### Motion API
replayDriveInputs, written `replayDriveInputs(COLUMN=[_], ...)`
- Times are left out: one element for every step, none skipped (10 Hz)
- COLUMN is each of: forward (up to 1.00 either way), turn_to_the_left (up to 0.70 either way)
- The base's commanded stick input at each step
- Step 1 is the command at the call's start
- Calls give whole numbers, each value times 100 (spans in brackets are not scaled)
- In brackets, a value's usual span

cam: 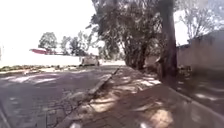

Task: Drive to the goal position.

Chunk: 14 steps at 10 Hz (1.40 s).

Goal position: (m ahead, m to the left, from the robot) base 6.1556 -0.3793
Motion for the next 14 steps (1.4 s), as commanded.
replayDriveInputs(forward=[70, 70, 70, 70, 70, 70, 70, 70, 70, 70, 70, 70, 70, 70], turn_to_the_left=[-35, -35, -35, -35, -35, -35, -27, -11, 0, 0, 0, 0, 0, 0])
